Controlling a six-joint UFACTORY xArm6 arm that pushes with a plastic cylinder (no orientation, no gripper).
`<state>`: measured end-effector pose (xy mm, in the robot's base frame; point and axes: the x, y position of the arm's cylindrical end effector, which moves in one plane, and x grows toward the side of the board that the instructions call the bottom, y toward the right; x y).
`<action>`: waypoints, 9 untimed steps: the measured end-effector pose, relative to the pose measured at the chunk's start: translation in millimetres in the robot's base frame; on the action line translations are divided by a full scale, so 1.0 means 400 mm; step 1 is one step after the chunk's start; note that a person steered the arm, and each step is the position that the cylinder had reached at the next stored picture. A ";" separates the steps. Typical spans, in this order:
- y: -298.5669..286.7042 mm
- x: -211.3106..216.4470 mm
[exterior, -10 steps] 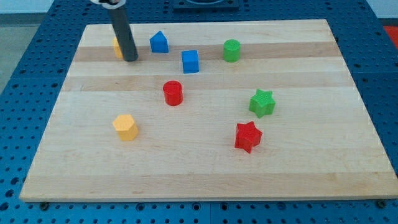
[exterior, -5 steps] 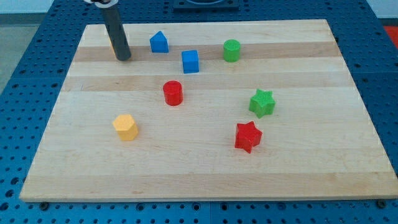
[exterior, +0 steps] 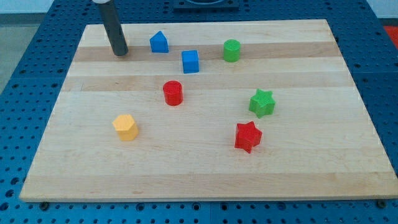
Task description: Place the yellow heart at the top left of the board
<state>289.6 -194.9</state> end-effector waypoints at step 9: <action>-0.090 -0.096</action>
